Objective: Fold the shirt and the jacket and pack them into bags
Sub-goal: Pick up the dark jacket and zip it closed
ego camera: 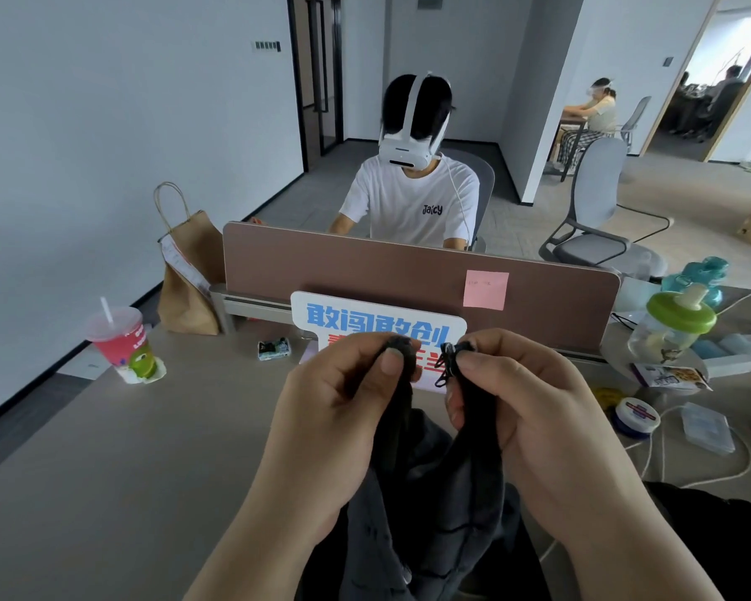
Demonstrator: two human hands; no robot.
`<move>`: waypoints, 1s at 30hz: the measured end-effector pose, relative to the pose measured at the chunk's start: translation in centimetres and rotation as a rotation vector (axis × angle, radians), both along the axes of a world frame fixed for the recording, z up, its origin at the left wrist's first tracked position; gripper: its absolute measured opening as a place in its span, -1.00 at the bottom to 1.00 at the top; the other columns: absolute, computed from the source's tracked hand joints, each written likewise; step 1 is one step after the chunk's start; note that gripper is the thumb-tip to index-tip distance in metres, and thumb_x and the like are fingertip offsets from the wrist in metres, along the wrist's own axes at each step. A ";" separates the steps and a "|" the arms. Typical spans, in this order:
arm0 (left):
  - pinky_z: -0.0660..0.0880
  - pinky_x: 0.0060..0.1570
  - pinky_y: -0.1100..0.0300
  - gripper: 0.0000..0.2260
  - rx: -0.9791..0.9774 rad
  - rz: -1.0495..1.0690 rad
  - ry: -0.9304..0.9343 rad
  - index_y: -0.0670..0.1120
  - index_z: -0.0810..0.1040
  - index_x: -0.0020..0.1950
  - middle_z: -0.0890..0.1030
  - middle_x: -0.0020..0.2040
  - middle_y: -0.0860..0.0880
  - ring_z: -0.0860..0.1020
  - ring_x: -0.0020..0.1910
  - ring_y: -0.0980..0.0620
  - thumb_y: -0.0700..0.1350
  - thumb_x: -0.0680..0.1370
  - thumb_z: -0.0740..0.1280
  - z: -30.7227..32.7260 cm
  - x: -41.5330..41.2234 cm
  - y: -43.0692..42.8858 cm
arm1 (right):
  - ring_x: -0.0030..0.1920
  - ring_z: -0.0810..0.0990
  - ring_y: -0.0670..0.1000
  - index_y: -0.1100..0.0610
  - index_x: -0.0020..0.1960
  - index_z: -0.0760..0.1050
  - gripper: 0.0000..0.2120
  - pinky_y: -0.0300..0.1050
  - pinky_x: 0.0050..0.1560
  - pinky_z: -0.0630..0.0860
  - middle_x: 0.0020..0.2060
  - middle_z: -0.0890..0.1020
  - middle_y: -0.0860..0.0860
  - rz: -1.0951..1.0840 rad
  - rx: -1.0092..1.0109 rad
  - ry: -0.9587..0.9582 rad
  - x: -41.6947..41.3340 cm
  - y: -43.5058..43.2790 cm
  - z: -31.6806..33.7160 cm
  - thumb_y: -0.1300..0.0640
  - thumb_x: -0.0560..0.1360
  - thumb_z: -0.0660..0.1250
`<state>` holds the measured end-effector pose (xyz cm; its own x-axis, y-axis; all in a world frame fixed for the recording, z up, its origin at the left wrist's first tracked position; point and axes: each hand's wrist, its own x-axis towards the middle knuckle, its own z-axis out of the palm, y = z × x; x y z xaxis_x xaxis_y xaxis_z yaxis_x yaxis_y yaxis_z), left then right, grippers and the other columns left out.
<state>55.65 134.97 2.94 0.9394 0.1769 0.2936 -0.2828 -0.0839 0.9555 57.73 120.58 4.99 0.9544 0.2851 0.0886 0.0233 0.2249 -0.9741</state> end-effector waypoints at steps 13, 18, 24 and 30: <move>0.51 -0.15 0.37 -0.86 0.090 0.076 -0.048 0.08 0.68 -0.08 0.71 -0.18 0.11 0.65 -0.17 0.19 -0.14 0.51 0.38 -0.8 0.2 0.1 | -0.29 0.54 0.02 0.11 0.02 0.62 -0.79 -0.22 -0.21 0.52 -0.32 0.59 0.10 0.088 0.132 -0.035 0.4 -0.2 -1.9 0.26 0.41 0.35; 0.49 -0.18 0.45 -0.78 0.082 0.078 -0.045 0.13 0.67 -0.15 0.71 -0.20 0.16 0.65 -0.18 0.25 -0.21 0.48 0.38 -0.5 0.1 0.1 | -0.18 0.61 0.00 0.10 -0.06 0.61 -0.78 -0.17 -0.11 0.56 -0.22 0.65 0.10 0.066 0.189 -0.071 1.1 -0.1 -2.7 0.08 0.31 0.48; 0.44 -0.21 0.52 -0.73 0.151 0.112 -0.079 0.20 0.64 -0.20 0.69 -0.22 0.25 0.63 -0.18 0.31 -0.22 0.44 0.42 -0.1 0.1 -0.2 | -0.12 0.61 0.04 0.13 -0.06 0.58 -0.59 -0.09 -0.01 0.54 -0.15 0.65 0.11 -0.054 0.136 -0.173 1.5 -0.1 -3.0 -0.14 0.26 0.51; 0.46 -0.17 0.49 -0.83 0.256 0.154 -0.132 0.21 0.65 -0.17 0.68 -0.21 0.26 0.63 -0.17 0.28 -0.10 0.41 0.44 -0.1 0.3 -0.3 | -0.08 0.67 -0.01 0.07 -0.08 0.64 -0.85 -0.16 -0.01 0.57 -0.14 0.71 0.04 -0.215 -0.082 -0.257 1.5 -0.1 -2.9 0.14 0.38 0.35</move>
